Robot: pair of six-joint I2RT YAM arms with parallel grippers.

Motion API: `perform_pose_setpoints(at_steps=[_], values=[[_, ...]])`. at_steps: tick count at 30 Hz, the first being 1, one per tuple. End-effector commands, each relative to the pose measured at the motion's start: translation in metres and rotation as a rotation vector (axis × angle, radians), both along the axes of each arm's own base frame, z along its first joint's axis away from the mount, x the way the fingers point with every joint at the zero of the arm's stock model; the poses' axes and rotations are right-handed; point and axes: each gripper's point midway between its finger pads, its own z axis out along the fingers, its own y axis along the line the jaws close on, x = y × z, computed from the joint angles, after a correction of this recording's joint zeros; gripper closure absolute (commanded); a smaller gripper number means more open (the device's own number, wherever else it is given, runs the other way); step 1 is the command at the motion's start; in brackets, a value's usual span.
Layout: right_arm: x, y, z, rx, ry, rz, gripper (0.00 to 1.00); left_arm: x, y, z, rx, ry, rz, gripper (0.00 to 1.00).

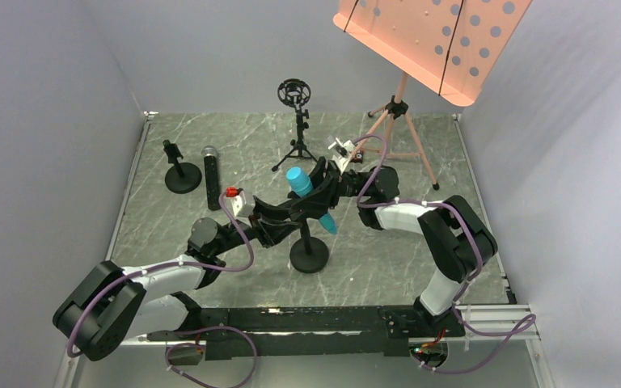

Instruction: Attach the microphones to the stand

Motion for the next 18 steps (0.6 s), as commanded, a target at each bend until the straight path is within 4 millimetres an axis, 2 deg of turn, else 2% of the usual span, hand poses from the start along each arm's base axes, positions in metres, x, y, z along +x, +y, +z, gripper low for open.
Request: perform_pose_setpoints(at_steps=[1, 5, 9, 12, 18], values=[[-0.017, -0.007, 0.010, 0.047, -0.108, 0.021, 0.75, 0.005, 0.006, 0.028, -0.104, -0.034, 0.039, 0.55], [-0.016, -0.014, 0.008, 0.034, -0.111, 0.012, 0.73, 0.004, 0.006, 0.024, -0.093, -0.017, 0.039, 0.34], [-0.016, -0.018, 0.010, 0.029, -0.115, 0.003, 0.69, 0.003, 0.005, 0.022, -0.074, -0.008, 0.037, 0.18], [-0.017, -0.018, 0.009, 0.024, -0.112, 0.005, 0.68, 0.002, 0.006, 0.023, -0.062, -0.012, 0.033, 0.10], [-0.019, -0.020, 0.005, 0.005, -0.097, 0.016, 0.61, -0.003, 0.001, 0.015, 0.030, -0.024, -0.008, 0.04]])
